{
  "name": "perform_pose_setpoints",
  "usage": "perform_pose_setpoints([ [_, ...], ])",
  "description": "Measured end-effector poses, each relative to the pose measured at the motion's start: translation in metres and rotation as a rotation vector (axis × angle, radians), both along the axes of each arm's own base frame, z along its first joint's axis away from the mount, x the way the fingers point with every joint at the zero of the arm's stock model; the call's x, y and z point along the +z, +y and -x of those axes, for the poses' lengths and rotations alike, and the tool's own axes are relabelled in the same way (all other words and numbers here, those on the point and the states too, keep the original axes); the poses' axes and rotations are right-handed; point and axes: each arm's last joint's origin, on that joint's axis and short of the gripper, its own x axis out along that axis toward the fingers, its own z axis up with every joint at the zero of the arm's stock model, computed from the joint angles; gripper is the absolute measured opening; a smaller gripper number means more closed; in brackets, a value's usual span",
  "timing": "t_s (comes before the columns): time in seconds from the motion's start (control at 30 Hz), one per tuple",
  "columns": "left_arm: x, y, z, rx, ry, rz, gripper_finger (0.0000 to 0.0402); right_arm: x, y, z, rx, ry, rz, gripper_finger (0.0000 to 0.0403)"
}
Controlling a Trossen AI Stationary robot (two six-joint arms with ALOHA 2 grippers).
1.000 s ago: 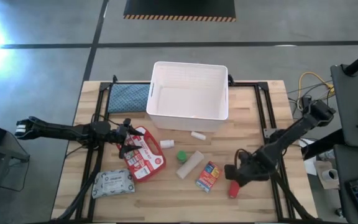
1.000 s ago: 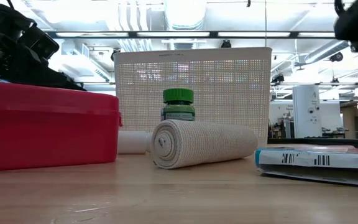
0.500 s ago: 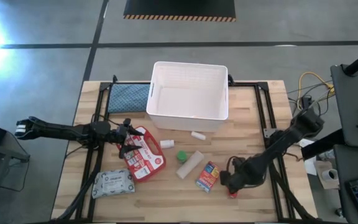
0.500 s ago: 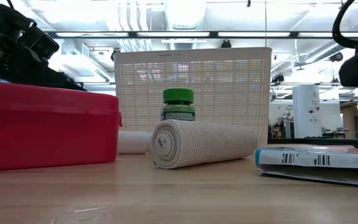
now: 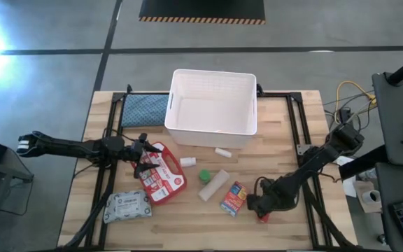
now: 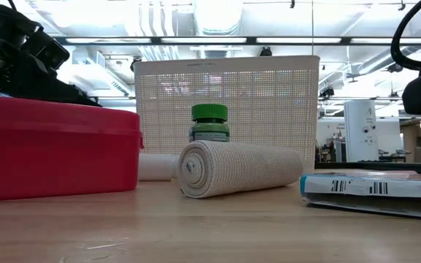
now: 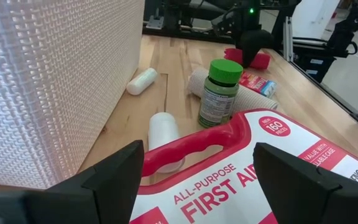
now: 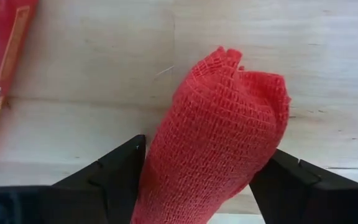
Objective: Pick & place medical supplies in basket/bin
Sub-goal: Put the red bandage in the white bin
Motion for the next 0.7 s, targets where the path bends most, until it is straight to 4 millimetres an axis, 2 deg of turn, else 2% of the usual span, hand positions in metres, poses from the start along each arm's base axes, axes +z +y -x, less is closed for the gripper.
perform_pose_setpoints([
  [0.1, 0.000, 0.000, 0.000, 0.000, 0.000, 0.000, 0.0281, 0.001, 0.000, 0.000, 0.016, -0.008, 0.001, 0.0223],
  [0.23, 0.000, 0.000, 0.000, 0.000, 0.000, 0.000, 0.0281, 0.008, -0.003, 0.000, 0.001, -0.089, 0.053, 0.0169],
  [0.4, 0.000, 0.000, 0.000, 0.000, 0.000, 0.000, 0.0281, 0.031, -0.013, -0.002, -0.024, -0.246, 0.122, 0.0093],
  [0.47, 0.000, 0.000, 0.000, 0.000, 0.000, 0.000, 0.0281, 0.054, -0.021, -0.008, -0.022, -0.398, 0.184, 0.0075],
  [0.53, 0.000, 0.000, 0.000, 0.000, 0.001, 0.000, 0.0281, 0.086, -0.031, -0.014, -0.008, -0.594, 0.288, 0.0070],
  [0.7, 0.000, 0.000, 0.000, 0.000, 0.001, 0.000, 0.0281, 0.169, -0.068, -0.016, 0.058, -0.903, 0.565, 0.0081],
])
